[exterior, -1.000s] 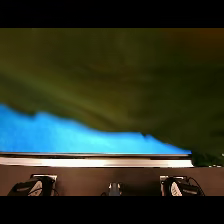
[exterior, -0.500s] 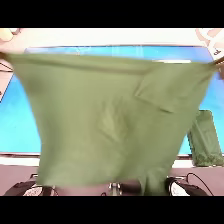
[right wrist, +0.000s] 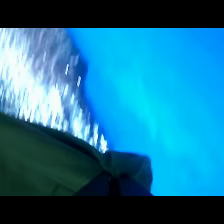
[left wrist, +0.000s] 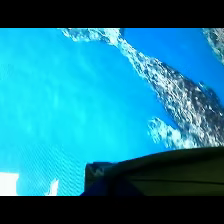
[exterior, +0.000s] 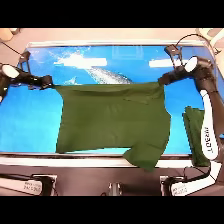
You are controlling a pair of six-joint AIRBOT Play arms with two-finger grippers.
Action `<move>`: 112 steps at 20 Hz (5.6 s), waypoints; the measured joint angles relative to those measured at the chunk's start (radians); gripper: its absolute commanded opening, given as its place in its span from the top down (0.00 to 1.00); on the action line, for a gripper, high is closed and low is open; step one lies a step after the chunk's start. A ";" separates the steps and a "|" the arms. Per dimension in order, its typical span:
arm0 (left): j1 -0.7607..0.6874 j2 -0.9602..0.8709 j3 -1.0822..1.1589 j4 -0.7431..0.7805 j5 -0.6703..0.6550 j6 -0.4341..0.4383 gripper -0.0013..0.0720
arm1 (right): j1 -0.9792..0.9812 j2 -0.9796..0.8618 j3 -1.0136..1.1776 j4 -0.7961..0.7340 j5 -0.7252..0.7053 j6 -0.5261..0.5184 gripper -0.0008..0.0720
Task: Fold the shirts.
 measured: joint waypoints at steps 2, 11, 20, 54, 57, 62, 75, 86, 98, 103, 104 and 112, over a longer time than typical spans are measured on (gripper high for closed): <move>0.000 -0.089 0.083 -0.029 0.034 0.002 0.95 | 0.004 -0.031 -0.004 0.005 -0.129 0.009 0.96; -0.006 -0.274 0.246 -0.164 0.076 -0.003 0.95 | 0.008 -0.100 -0.006 0.018 -0.246 0.046 0.96; 0.024 -0.212 0.260 -0.097 -0.421 0.072 0.95 | 0.008 0.002 -0.019 -0.099 0.267 -0.046 0.96; 0.015 -0.142 0.053 -0.008 -0.610 0.000 0.24 | -0.027 -0.012 -0.061 -0.133 0.683 0.006 0.23; 0.037 0.002 -0.116 -0.013 -0.595 0.006 0.24 | -0.105 0.101 -0.166 -0.114 0.712 -0.023 0.24; 0.069 0.312 -0.640 -0.036 -0.428 0.035 0.24 | -0.192 0.357 -0.554 -0.045 0.594 -0.064 0.27; 0.031 0.455 -1.017 -0.123 -0.133 0.016 0.95 | -0.214 0.515 -0.785 0.031 0.502 -0.120 0.27; 0.024 0.502 -1.022 -0.119 -0.079 0.000 0.95 | -0.217 0.569 -0.949 0.053 0.509 -0.159 0.24; 0.024 0.509 -1.022 -0.127 -0.082 0.012 0.95 | -0.217 0.588 -1.134 0.172 0.321 -0.116 0.43; 0.024 0.509 -1.022 -0.128 -0.082 0.019 0.95 | -0.217 0.588 -1.139 0.194 0.319 -0.097 0.96; 0.024 0.509 -1.022 -0.128 -0.082 0.022 0.95 | -0.217 0.588 -1.139 0.197 0.321 -0.099 0.96; 0.027 0.554 -0.889 -0.129 -0.092 0.087 0.95 | -0.217 0.620 -0.909 0.203 0.333 -0.140 0.97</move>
